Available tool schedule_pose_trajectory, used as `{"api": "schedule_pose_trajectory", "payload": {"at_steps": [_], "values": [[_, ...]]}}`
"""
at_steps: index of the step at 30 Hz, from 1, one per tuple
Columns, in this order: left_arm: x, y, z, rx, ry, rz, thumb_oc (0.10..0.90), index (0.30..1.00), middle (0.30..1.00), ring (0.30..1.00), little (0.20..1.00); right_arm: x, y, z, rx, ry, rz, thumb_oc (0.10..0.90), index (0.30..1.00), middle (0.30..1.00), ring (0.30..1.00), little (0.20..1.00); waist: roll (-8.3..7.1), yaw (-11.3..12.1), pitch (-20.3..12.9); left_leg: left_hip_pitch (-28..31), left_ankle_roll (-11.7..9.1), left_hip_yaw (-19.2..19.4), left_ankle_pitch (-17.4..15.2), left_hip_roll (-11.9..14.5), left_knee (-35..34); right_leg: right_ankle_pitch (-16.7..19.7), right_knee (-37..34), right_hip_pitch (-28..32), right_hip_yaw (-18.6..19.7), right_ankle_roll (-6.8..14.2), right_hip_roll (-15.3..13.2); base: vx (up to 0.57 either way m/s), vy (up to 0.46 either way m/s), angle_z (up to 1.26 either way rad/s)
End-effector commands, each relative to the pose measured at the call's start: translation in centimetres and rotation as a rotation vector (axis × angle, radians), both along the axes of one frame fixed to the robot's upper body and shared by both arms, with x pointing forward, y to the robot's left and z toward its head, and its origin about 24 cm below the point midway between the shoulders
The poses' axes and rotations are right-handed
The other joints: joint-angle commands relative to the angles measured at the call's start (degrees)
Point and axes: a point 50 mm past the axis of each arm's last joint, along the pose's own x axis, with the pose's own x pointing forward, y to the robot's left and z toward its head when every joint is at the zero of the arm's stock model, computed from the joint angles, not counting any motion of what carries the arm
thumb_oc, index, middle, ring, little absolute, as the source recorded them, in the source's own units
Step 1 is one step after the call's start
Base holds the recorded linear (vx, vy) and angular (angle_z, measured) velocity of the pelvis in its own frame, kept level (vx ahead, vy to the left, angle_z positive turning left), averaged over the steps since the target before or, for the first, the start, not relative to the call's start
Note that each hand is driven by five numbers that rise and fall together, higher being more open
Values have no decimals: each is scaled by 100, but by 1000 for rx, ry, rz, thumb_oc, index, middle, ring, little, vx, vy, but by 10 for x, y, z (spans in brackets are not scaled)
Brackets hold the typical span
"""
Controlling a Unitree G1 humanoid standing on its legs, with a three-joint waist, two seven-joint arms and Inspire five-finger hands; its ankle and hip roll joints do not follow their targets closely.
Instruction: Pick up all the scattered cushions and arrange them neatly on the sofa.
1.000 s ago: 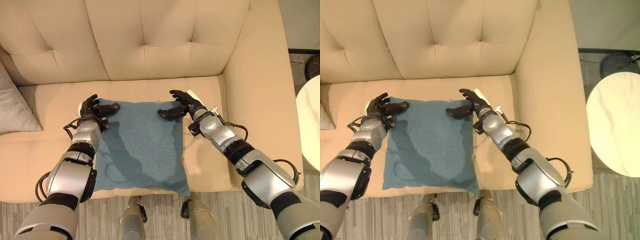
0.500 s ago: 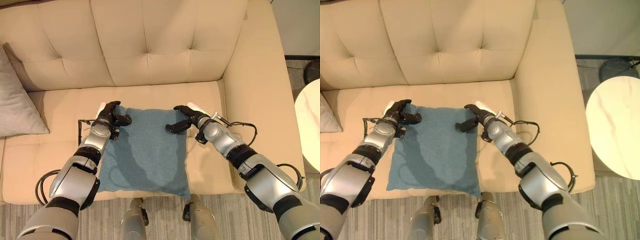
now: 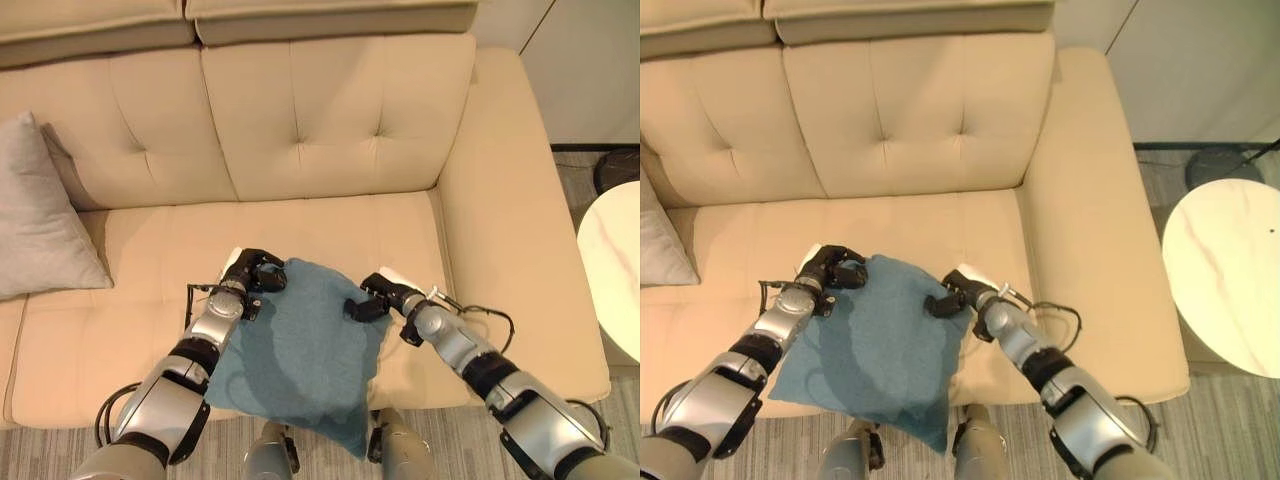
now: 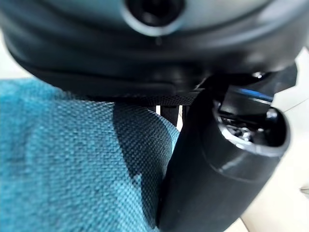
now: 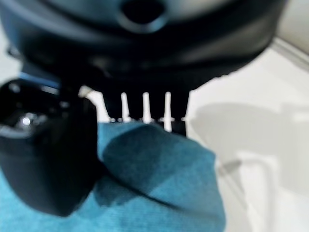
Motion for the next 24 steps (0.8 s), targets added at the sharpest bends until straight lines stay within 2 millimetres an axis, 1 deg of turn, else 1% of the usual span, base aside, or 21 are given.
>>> {"api": "schedule_pose_trajectory", "payload": {"at_steps": [1, 2, 3, 5, 6, 8, 9, 10, 11, 12, 13, 14, 15, 16, 17, 19, 20, 21, 22, 23, 24], "values": [[-23, -35, -35, -111, 110, -124, 400, 300, 300, 300, 300, 5, 20, 25, 242, -112, 2, 400, 300, 300, 300, 300, -158, 12, -174, -142, 252, 32, -1326, -82, 761, -1085, 628, 29, 264, 153, -364, 87, 28, 3], [-23, -35, -35, -111, 110, -124, 400, 300, 300, 300, 300, 5, 20, 25, 242, -112, 2, 400, 300, 300, 300, 300, -158, 12, -173, -142, 252, 32, -1326, -82, 761, -1085, 628, 30, 264, 153, -364, 139, 82, 4], [-15, -34, -16, -147, 25, -115, 400, 300, 300, 300, 300, 6, 10, 36, 283, -172, -35, 400, 300, 300, 300, 300, -147, 34, -337, -3, 330, 6, -1521, -156, 940, -1197, 761, 211, 216, 173, -438, 167, 99, 3], [-12, -36, -4, -178, -38, -116, 400, 300, 300, 300, 300, 5, 1, 42, 328, -208, -77, 400, 300, 300, 300, 300, -118, 59, -491, 156, 410, -44, -1701, -244, 1075, -1289, 938, 394, 146, 214, -530, 195, 147, 8], [-8, -36, 7, -205, -89, -102, 400, 300, 300, 300, 300, 6, -3, 48, 351, -242, -102, 400, 300, 300, 300, 300, -97, 70, -573, 223, 467, -80, -1777, -304, 1120, -1344, 1116, 461, 117, 241, -597, 161, 161, 18], [-5, -38, 16, -232, -123, -101, 400, 300, 300, 300, 300, 7, -10, 53, 372, -281, -144, 400, 300, 300, 300, 300, -64, 85, -724, 370, 583, -99, -1868, -408, 1113, -1395, 1619, 453, 94, 304, -711, 145, 157, 17], [-6, -38, 15, -232, -122, -102, 400, 300, 300, 300, 300, 7, -10, 53, 372, -281, -145, 400, 300, 300, 300, 300, -68, 89, -723, 372, 586, -95, -1870, -413, 1115, -1404, 1633, 446, 101, 306, -719, 145, 237, 10], [1, -40, 29, -217, -163, -113, 400, 300, 300, 300, 300, 10, -12, 61, 376, -322, -164, 400, 300, 300, 300, 300, -15, 101, -762, 633, 765, -48, -1981, -546, 1039, -1204, 2554, 236, 75, 388, -929, 123, 236, 11], [3, -38, 34, -202, -179, -108, 400, 300, 300, 300, 300, 12, -12, 67, 376, -342, -165, 400, 300, 300, 300, 300, 22, 91, -740, 799, 826, 2, -2012, -566, 981, -1047, 2961, 154, 50, 430, -1030, 122, 237, 5], [3, -38, 34, -201, -180, -108, 400, 300, 300, 300, 300, 12, -11, 67, 376, -342, -165, 400, 300, 300, 300, 300, 14, 97, -731, 811, 830, 10, -2010, -576, 975, -1054, 2977, 150, 64, 434, -1040, 119, 159, -3], [13, -35, 50, -164, -226, -85, 400, 300, 300, 300, 300, 19, -12, 82, 394, -402, -188, 400, 300, 300, 300, 300, 88, 41, -660, 1019, 874, 22, -2054, -554, 903, -952, 3655, -103, 99, 460, -1101, 145, 80, -14], [17, -36, 58, -166, -253, -84, 400, 300, 300, 300, 300, 22, -10, 90, 412, -424, -189, 400, 300, 300, 300, 300, 79, 26, -627, 1174, 841, 24, -2122, -558, 869, -1009, 3637, -175, 48, 453, -1117, 146, 78, -11], [17, -36, 58, -166, -253, -84, 400, 300, 300, 300, 300, 22, -10, 90, 412, -424, -189, 400, 300, 300, 300, 300, 79, 26, -625, 1177, 841, 24, -2121, -559, 868, -1010, 3637, -172, 48, 453, -1117, 213, -132, -21], [21, -39, 71, -174, -303, -71, 400, 300, 300, 300, 300, 28, -4, 106, 439, -468, -177, 400, 300, 300, 300, 300, 43, -1, -644, 1361, 713, 30, -2159, -536, 722, -1140, 2678, -234, -220, 332, -1009, 229, -218, -42], [22, -39, 76, -169, -329, -74, 400, 300, 300, 300, 300, 31, -1, 113, 438, -489, -165, 400, 300, 300, 300, 300, 10, -18, -645, 1436, 635, 5, -2170, -492, 678, -1116, 2129, -304, -286, 356, -901, 300, -296, -49], [25, -36, 90, -132, -387, -81, 400, 300, 300, 300, 300, 32, -5, 117, 426, -511, -177, 400, 300, 300, 300, 300, -108, -75, -694, 1463, 521, -136, -2245, -438, 681, -1165, 1534, -293, 176, 417, -613, 180, -209, -26], [25, -36, 91, -131, -387, -81, 400, 300, 300, 300, 300, 33, -4, 117, 428, -512, -176, 400, 300, 300, 300, 300, -120, -72, -705, 1439, 523, -132, -2226, -448, 680, -1130, 1497, -303, 179, 413, -615, 248, -284, 33], [27, -32, 103, -126, -441, -63, 400, 300, 300, 300, 300, 35, -1, 126, 427, -539, -162, 400, 300, 300, 300, 300, -222, -68, -825, 1364, 393, -118, -2351, -368, 1028, -1196, 1337, -127, 323, 310, -377, 222, -303, 60], [26, -34, 109, -135, -476, -66, 400, 300, 300, 300, 300, 35, -4, 132, 413, -566, -154, 400, 300, 300, 300, 300, -281, -67, -828, 1076, 270, -104, -2336, -270, 1574, -1257, 1225, 25, 220, 222, -334, 239, -426, 65], [27, -36, 117, -146, -509, -59, 400, 300, 300, 300, 300, 36, -7, 139, 411, -592, -150, 400, 300, 300, 300, 300, -330, -33, -746, 641, 57, -129, -2058, -83, 2356, -1334, 1158, 169, 173, 98, -281, 46, -229, 39], [28, -36, 117, -145, -510, -59, 400, 300, 300, 300, 300, 36, -7, 140, 412, -594, -150, 400, 300, 300, 300, 300, -332, -66, -774, 560, 58, -165, -2049, -89, 2398, -1309, 1136, 141, 141, 91, -288, -30, -246, 48]]}}
